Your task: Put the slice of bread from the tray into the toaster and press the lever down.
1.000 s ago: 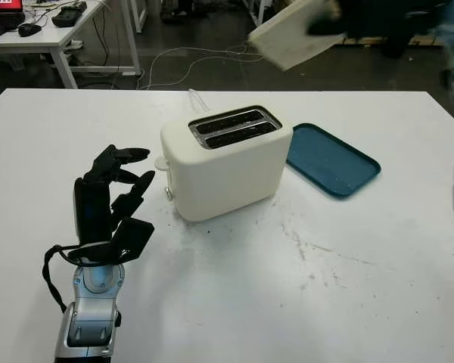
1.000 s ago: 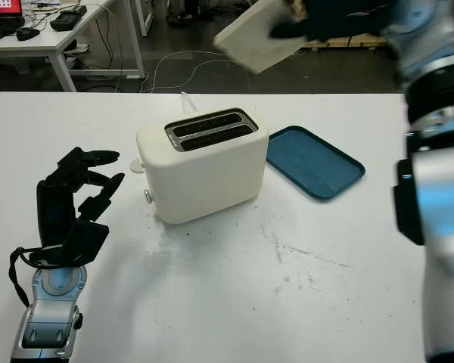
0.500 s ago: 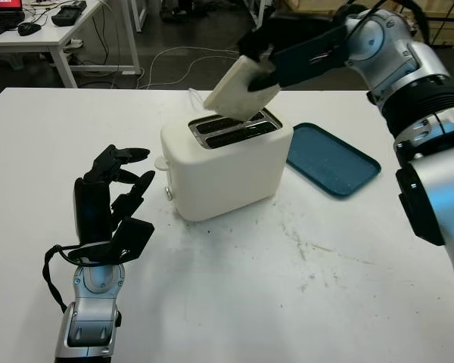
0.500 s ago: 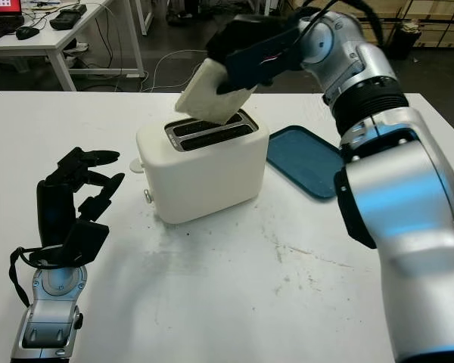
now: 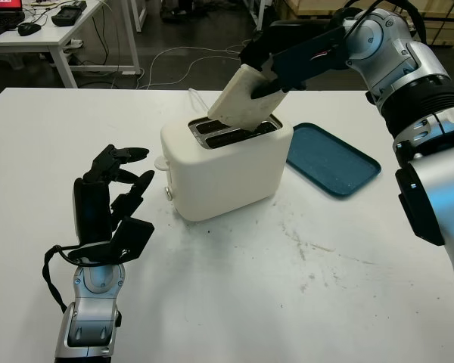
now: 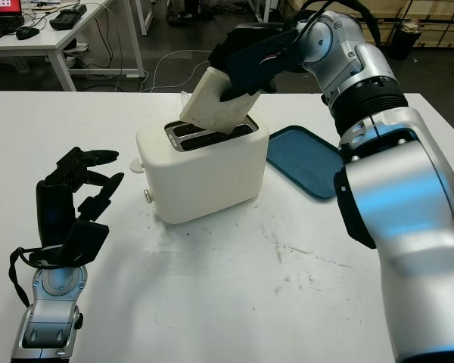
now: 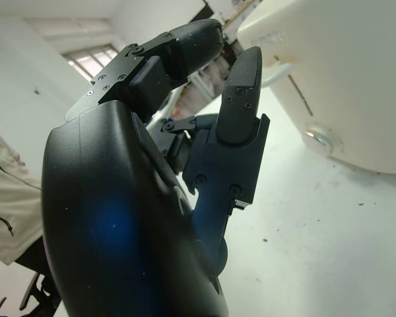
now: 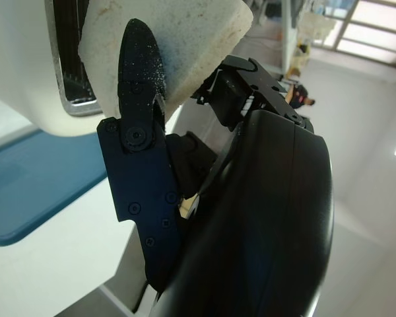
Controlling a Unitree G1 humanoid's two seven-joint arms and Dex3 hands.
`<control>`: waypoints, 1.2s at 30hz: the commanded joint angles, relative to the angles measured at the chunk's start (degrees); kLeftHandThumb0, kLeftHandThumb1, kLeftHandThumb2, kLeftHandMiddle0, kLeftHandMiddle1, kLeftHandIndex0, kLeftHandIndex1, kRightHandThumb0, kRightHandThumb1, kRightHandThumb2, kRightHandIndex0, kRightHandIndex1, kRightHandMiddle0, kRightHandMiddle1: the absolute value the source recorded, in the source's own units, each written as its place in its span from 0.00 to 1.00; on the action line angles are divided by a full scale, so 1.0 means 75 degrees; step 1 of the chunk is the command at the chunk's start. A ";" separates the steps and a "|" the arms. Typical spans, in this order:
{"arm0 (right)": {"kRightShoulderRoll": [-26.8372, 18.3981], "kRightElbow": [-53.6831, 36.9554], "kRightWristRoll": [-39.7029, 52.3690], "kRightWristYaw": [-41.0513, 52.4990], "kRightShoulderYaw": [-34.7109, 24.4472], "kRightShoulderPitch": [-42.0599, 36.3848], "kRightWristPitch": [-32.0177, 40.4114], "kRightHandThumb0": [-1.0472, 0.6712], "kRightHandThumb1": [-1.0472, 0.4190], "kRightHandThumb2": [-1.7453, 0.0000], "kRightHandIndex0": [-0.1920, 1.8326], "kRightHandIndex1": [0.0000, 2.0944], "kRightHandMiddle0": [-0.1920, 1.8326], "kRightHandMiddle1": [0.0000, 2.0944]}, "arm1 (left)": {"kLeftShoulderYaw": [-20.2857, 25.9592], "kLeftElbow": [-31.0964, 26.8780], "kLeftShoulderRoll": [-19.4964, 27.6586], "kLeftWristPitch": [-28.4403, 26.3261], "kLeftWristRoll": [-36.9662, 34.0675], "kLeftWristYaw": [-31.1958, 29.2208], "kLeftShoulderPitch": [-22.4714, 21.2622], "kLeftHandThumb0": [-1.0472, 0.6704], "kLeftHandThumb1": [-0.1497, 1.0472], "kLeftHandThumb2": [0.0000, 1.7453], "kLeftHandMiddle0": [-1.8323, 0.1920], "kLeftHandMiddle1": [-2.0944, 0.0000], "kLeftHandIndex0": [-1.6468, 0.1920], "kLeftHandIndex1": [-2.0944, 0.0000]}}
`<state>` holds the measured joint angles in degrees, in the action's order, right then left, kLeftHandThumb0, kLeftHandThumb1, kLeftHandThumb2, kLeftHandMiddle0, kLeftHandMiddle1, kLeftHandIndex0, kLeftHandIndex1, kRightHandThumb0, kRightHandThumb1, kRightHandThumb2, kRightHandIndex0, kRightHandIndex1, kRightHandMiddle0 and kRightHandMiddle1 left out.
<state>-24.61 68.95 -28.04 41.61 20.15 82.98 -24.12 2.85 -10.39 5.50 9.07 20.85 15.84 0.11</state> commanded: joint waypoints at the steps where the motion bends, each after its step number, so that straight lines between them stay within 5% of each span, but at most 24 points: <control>1: -0.0095 -0.0153 0.0167 0.0076 -0.0116 0.0324 0.0074 0.31 0.09 0.77 0.62 0.83 0.50 0.83 | -0.0029 0.0045 -0.0023 0.0063 0.0038 0.0043 -0.0013 0.42 0.89 0.06 0.61 0.34 0.55 0.62; 20: 0.0053 -0.0027 -0.0229 0.0136 0.0519 -0.0169 0.0055 0.31 0.09 0.77 0.62 0.83 0.51 0.83 | -0.0025 -0.0022 -0.0044 0.0018 0.0034 0.0055 0.0028 0.43 0.89 0.06 0.62 0.33 0.55 0.62; 30: 0.0092 0.0067 -0.0418 0.0075 0.0719 -0.0372 -0.0010 0.32 0.09 0.76 0.52 0.81 0.49 0.83 | -0.0033 0.0015 -0.0026 0.0070 0.0032 0.0074 0.0025 0.44 0.89 0.06 0.61 0.33 0.55 0.62; 36: 0.0104 0.0067 -0.0457 -0.0100 0.0841 -0.0551 -0.0317 0.33 0.09 0.76 0.62 0.83 0.50 0.83 | -0.0052 -0.0029 -0.0028 0.0013 0.0092 0.0082 0.0048 0.42 0.89 0.07 0.62 0.34 0.55 0.62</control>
<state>-24.04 69.34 -31.13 41.61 26.25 79.57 -25.36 2.66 -10.39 5.46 9.07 20.83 16.09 0.12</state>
